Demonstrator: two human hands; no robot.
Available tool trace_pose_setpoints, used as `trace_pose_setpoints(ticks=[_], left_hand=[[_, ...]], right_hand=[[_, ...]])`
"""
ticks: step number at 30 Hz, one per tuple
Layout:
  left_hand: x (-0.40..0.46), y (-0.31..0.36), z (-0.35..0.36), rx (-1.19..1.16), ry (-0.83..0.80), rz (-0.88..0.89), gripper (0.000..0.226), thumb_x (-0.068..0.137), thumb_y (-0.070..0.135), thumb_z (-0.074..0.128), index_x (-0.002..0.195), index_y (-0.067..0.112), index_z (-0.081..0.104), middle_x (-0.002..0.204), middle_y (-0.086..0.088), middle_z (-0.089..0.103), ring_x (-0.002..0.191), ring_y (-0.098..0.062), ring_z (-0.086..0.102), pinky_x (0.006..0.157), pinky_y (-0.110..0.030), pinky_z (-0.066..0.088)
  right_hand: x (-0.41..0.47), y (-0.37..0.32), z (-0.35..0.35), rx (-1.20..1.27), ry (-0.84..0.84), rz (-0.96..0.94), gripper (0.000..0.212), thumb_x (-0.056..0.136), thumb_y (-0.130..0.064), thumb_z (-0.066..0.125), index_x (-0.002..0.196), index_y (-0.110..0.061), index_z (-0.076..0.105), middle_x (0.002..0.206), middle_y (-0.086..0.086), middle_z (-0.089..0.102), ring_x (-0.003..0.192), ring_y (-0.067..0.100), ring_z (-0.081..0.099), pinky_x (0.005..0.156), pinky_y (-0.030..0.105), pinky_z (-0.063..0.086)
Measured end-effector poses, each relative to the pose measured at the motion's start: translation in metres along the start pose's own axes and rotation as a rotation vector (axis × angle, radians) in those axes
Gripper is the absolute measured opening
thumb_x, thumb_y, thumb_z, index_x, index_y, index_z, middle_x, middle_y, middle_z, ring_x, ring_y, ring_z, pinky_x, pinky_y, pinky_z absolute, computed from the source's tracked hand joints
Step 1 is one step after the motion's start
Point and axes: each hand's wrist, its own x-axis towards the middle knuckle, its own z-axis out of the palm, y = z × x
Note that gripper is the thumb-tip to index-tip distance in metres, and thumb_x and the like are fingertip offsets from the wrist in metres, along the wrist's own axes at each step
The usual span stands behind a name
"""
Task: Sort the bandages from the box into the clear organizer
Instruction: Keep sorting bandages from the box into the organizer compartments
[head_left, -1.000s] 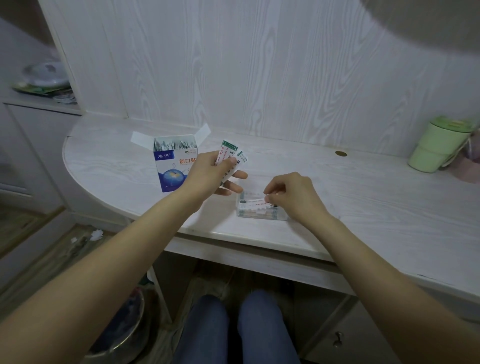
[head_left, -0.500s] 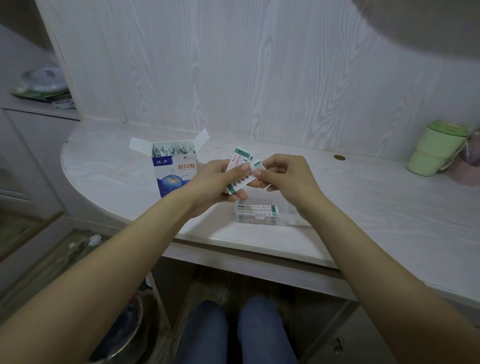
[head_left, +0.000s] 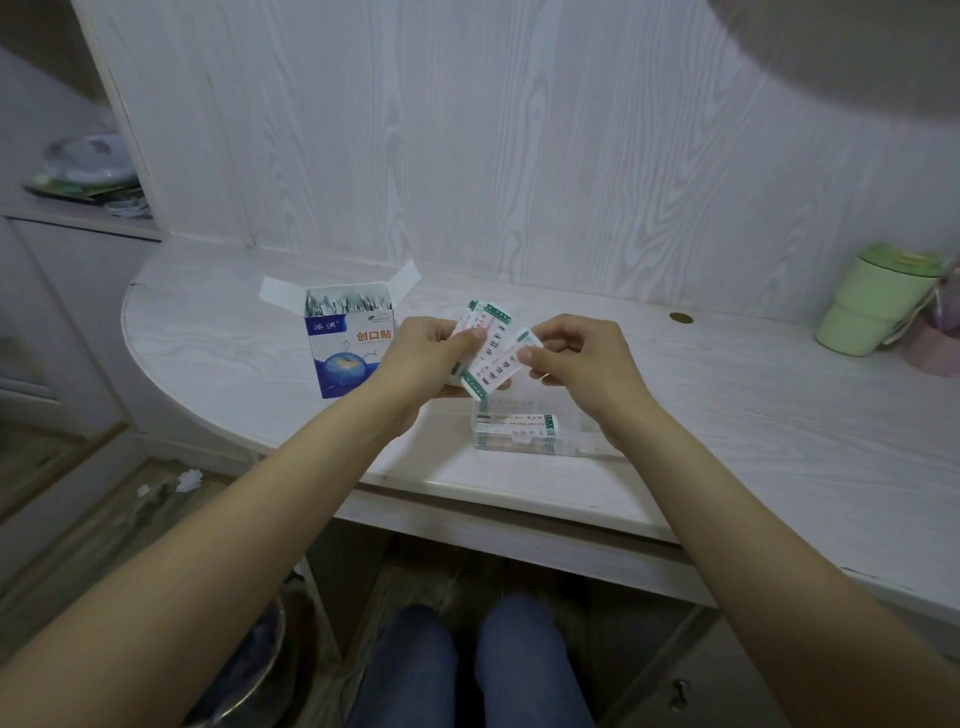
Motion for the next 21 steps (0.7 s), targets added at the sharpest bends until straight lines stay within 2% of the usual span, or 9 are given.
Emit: trace_pose_setpoints(ticks=[3, 6, 8, 11, 15, 18, 21], left_hand=[[0.002, -0.001, -0.004, -0.034, 0.085, 0.019, 0.012, 0.095, 0.014, 0.056, 0.092, 0.007, 0.065, 0.083, -0.007, 0.070, 0.065, -0.015, 0.070, 0.057, -0.023, 0.058], [0.000, -0.001, -0.003, -0.015, 0.008, 0.021, 0.008, 0.092, 0.013, 0.059, 0.094, 0.012, 0.066, 0.087, -0.010, 0.072, 0.073, -0.023, 0.073, 0.063, -0.026, 0.059], [-0.002, 0.000, 0.001, -0.004, -0.031, 0.027, 0.009, 0.092, 0.012, 0.058, 0.092, 0.016, 0.065, 0.087, -0.009, 0.073, 0.075, -0.022, 0.073, 0.065, -0.028, 0.060], [-0.001, 0.000, 0.004, -0.013, -0.068, 0.048, 0.012, 0.092, 0.012, 0.057, 0.100, 0.015, 0.065, 0.090, -0.010, 0.073, 0.080, -0.025, 0.073, 0.071, -0.031, 0.060], [-0.001, -0.001, 0.003, -0.058, -0.101, 0.049, 0.017, 0.095, 0.017, 0.054, 0.107, 0.012, 0.065, 0.093, -0.013, 0.073, 0.083, -0.025, 0.072, 0.075, -0.032, 0.059], [0.000, -0.001, 0.001, -0.021, -0.047, 0.086, 0.013, 0.092, 0.013, 0.059, 0.103, 0.014, 0.066, 0.087, -0.008, 0.074, 0.077, -0.021, 0.073, 0.069, -0.029, 0.060], [0.002, 0.000, 0.001, 0.012, 0.009, 0.103, 0.011, 0.088, 0.013, 0.065, 0.097, 0.017, 0.069, 0.076, 0.001, 0.074, 0.069, -0.013, 0.072, 0.060, -0.024, 0.058]], right_hand=[[0.000, 0.000, -0.008, 0.097, 0.007, 0.023, 0.004, 0.085, -0.009, 0.068, 0.084, -0.008, 0.065, 0.084, 0.011, 0.070, 0.061, 0.006, 0.061, 0.057, 0.015, 0.048], [0.000, -0.002, -0.007, 0.076, -0.027, 0.027, 0.008, 0.086, -0.012, 0.068, 0.079, -0.012, 0.065, 0.089, 0.005, 0.071, 0.071, 0.007, 0.061, 0.057, 0.014, 0.048], [0.000, -0.003, -0.002, 0.041, -0.013, 0.004, 0.013, 0.085, -0.012, 0.069, 0.074, -0.014, 0.064, 0.085, -0.001, 0.071, 0.074, 0.006, 0.061, 0.054, 0.012, 0.045], [0.000, -0.004, 0.005, 0.063, 0.051, -0.018, 0.014, 0.083, -0.008, 0.070, 0.072, -0.012, 0.063, 0.074, -0.002, 0.070, 0.067, 0.005, 0.062, 0.051, 0.013, 0.043], [0.000, -0.002, 0.005, 0.084, 0.121, 0.003, 0.016, 0.082, -0.008, 0.072, 0.084, -0.013, 0.057, 0.079, 0.001, 0.072, 0.067, 0.007, 0.065, 0.052, 0.013, 0.044], [0.000, -0.002, 0.005, 0.079, 0.093, 0.018, 0.024, 0.083, -0.009, 0.071, 0.104, -0.017, 0.060, 0.083, 0.001, 0.073, 0.075, 0.008, 0.066, 0.054, 0.012, 0.046], [0.000, -0.003, 0.006, 0.087, 0.074, -0.013, 0.016, 0.084, -0.003, 0.067, 0.095, -0.014, 0.066, 0.082, 0.001, 0.072, 0.072, 0.006, 0.066, 0.059, 0.016, 0.051]])
